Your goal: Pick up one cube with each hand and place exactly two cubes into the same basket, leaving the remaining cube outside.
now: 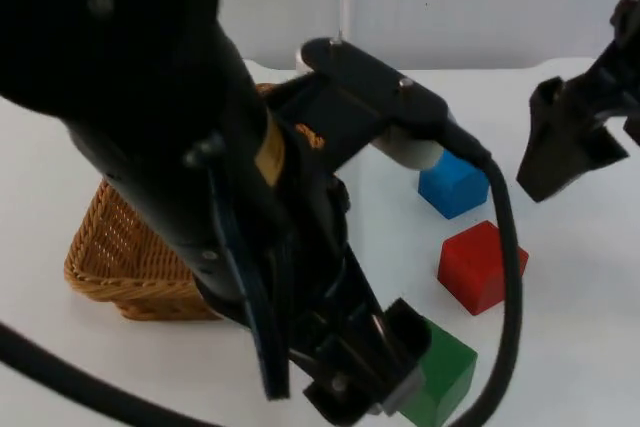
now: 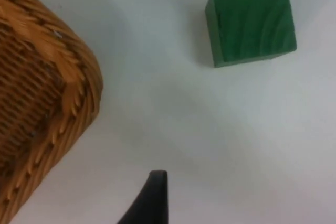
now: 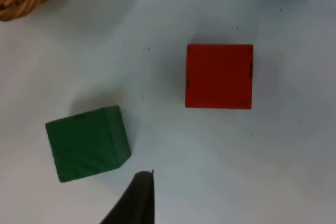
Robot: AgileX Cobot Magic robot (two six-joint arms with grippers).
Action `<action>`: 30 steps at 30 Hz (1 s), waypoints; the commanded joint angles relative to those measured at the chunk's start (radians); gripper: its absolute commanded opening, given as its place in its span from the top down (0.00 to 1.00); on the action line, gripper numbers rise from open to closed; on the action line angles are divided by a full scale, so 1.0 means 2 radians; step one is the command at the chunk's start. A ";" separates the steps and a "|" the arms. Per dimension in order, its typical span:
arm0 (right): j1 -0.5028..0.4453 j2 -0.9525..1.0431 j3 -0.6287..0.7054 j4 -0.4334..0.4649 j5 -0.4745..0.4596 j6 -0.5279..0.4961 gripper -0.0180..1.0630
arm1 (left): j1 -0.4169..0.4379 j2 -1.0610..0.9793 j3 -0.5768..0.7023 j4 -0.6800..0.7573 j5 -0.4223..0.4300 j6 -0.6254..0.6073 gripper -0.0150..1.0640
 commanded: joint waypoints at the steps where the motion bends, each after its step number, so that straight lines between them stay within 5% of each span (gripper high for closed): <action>1: 0.001 0.012 -0.003 -0.002 -0.010 0.007 0.03 | -0.004 0.009 -0.002 0.002 -0.022 -0.008 0.12; 30: 0.001 0.092 -0.004 -0.003 -0.086 0.020 0.03 | -0.004 0.138 -0.037 -0.006 -0.122 -0.055 0.12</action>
